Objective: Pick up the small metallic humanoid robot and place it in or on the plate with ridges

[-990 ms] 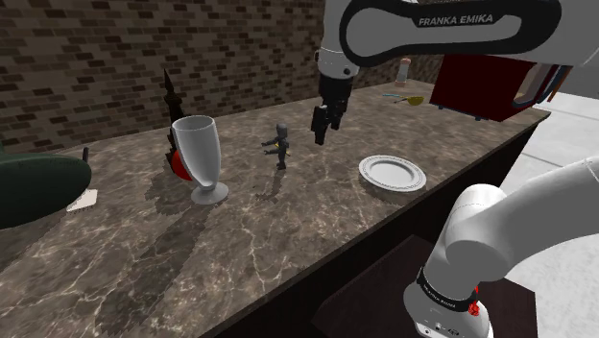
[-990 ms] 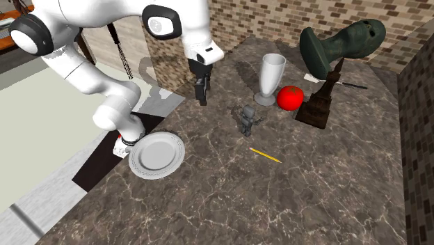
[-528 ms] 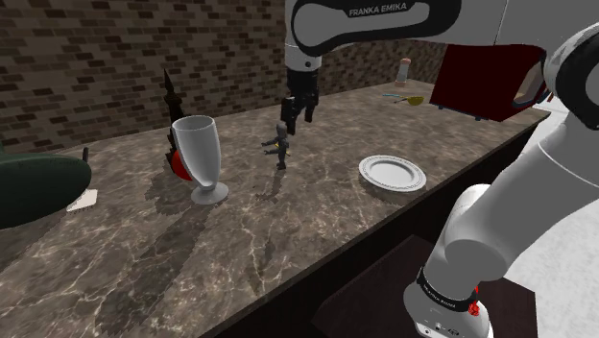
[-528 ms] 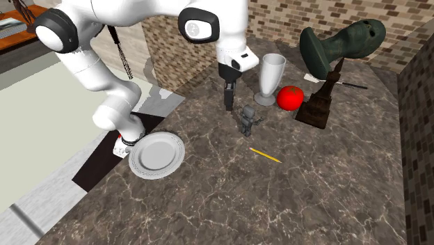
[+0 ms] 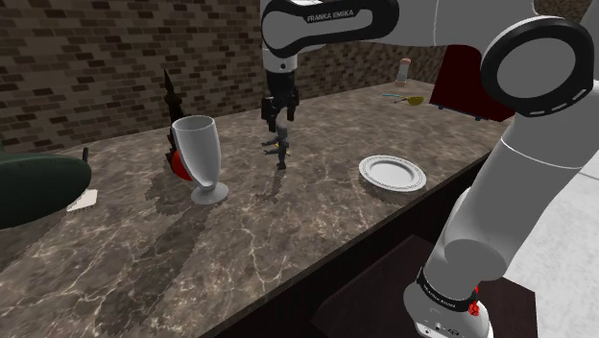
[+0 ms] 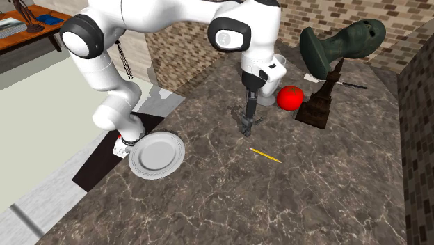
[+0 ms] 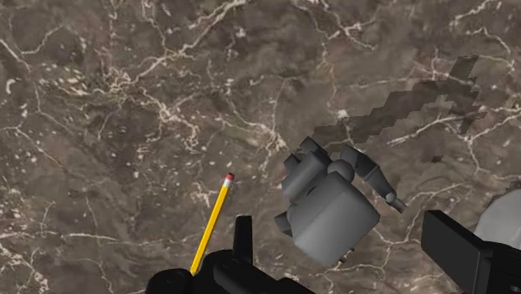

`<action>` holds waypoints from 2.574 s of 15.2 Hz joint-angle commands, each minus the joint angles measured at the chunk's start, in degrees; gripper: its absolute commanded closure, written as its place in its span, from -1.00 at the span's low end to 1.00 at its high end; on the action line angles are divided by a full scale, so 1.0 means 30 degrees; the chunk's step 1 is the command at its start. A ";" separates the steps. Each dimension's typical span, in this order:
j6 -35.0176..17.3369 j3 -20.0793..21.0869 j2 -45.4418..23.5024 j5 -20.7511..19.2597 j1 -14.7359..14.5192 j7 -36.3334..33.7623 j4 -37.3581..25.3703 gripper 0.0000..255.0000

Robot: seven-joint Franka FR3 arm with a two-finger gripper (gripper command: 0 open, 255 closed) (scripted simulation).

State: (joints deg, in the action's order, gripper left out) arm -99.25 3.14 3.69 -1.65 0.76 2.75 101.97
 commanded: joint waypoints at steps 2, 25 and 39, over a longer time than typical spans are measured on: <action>-0.0698 -0.0005 -0.0060 -0.0007 0.0005 -0.0014 0.0638 -1.00; -0.0586 -0.0010 -0.0078 -0.0007 0.0014 0.0004 0.0508 1.00; 0.3113 0.0009 -0.0682 -0.0030 0.0001 0.0078 -0.3795 1.00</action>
State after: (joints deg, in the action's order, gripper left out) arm -90.74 3.12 2.00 -1.73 0.81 3.06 91.76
